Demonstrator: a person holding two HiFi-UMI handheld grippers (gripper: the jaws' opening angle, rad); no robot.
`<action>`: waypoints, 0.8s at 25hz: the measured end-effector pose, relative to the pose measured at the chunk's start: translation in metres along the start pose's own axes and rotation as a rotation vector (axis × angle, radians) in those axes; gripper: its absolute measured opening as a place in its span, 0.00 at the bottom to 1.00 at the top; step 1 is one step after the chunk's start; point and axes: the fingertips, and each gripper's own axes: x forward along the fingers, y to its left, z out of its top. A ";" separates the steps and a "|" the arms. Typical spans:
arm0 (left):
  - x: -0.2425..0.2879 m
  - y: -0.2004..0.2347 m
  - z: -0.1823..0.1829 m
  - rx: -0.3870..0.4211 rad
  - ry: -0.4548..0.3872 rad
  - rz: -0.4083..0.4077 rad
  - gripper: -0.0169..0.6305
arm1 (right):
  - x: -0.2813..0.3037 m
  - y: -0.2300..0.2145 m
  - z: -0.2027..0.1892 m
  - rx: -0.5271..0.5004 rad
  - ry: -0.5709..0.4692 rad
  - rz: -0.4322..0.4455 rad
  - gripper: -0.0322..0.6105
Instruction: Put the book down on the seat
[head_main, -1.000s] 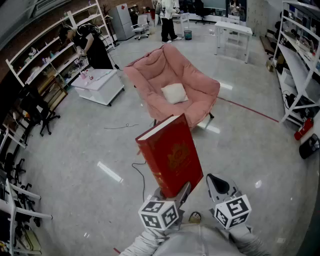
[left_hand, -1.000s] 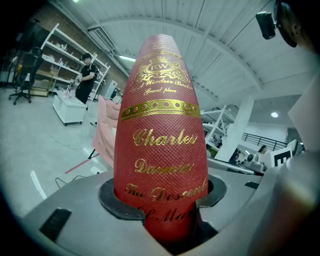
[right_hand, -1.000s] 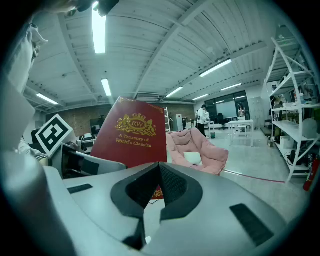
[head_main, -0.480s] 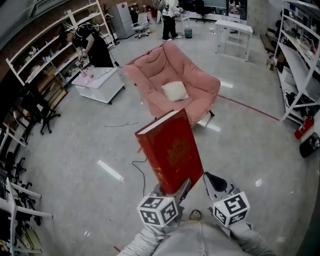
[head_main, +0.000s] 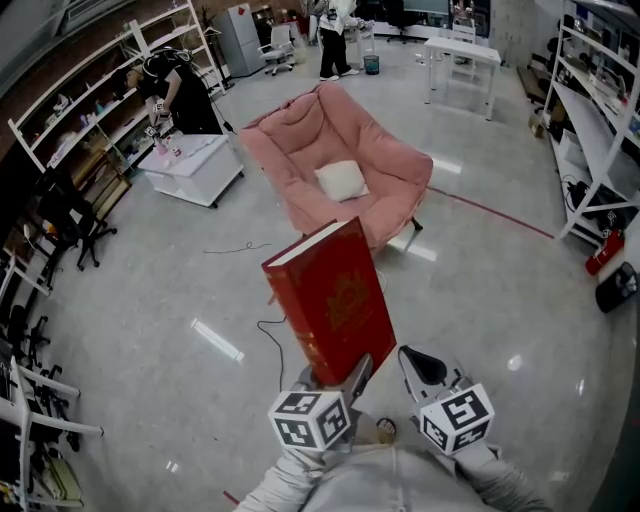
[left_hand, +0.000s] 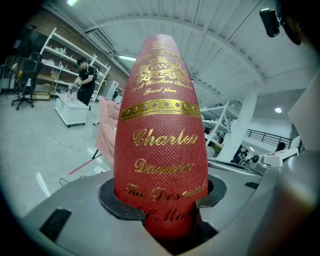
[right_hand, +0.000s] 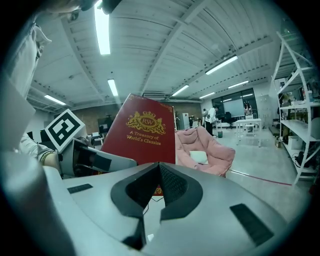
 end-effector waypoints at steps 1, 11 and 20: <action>0.004 -0.003 -0.002 0.005 0.009 0.008 0.42 | -0.001 -0.004 -0.002 0.004 0.007 -0.002 0.06; 0.027 -0.010 -0.011 0.098 0.105 0.103 0.41 | 0.008 -0.017 -0.005 0.043 0.047 -0.007 0.06; 0.048 0.005 0.011 0.124 0.106 0.079 0.41 | 0.039 -0.032 0.006 0.053 0.045 -0.011 0.06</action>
